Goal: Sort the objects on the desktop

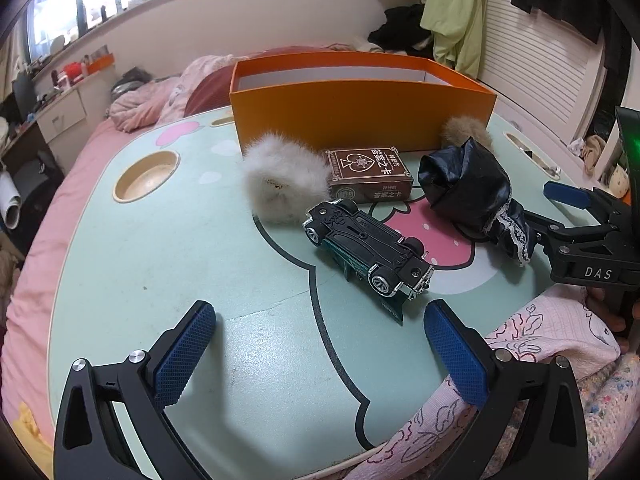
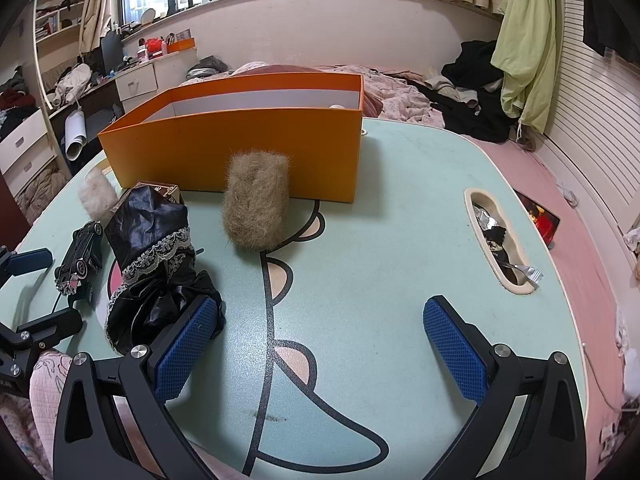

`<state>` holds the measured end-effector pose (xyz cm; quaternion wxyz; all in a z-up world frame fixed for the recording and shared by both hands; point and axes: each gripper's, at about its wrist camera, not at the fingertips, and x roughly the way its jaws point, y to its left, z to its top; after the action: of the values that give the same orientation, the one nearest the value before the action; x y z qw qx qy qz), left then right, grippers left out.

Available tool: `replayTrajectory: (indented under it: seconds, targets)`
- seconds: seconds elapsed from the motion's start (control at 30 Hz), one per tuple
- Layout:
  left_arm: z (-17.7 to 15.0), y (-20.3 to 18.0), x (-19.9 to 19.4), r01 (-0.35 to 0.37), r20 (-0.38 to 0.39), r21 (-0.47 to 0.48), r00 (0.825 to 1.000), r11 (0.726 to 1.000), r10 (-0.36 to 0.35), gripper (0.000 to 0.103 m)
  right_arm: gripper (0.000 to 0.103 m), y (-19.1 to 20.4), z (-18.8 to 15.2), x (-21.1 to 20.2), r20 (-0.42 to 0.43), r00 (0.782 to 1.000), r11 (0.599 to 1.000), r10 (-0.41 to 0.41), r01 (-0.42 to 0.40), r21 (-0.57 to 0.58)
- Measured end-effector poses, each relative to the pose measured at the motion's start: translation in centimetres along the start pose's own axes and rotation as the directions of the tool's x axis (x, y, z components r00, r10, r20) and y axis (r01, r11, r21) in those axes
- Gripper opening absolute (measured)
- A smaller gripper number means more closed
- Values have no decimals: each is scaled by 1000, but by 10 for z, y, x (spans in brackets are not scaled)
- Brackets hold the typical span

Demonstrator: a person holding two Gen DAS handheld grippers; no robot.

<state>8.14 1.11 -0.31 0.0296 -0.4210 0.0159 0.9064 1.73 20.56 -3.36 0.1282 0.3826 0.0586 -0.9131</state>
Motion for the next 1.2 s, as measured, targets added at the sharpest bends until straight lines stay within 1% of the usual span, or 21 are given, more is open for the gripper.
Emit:
replayTrajectory:
  seconds: [0.6,0.7,0.77,0.87,0.9,1.03,1.2]
  targets:
    - [1,1,0,-1,-1,-2,1000,1000,1,103,103,-1,1,0,-2,1000,1000,1,-1,-2]
    - [1,1,0,-2,-1,-3,1000,1000,2,103,103,1,0,-1,-6,1000,1000,21,-21,-6]
    - [1,2,0,-3,-1,-4,1000,1000,3,103,103,2,1,-6,7,1000,1000,24,-23,-17]
    - [1,2,0,-4,-1,-5,1000,1000,4,103,103,2,6,-18,48,999,1000,13,-12,-28]
    - [1,2,0,-4,-1,-5,1000,1000,4,103,103,1,8,-22,54,998,999,23,-21,-24]
    - [1,2,0,-4,-1,-5,1000,1000,4,103,103,-5,24,-34,57,993,994,103,-104,21]
    - [1,3,0,-5,-1,-6,1000,1000,5,103,102,1,59,-50,92,981,984,173,-177,36]
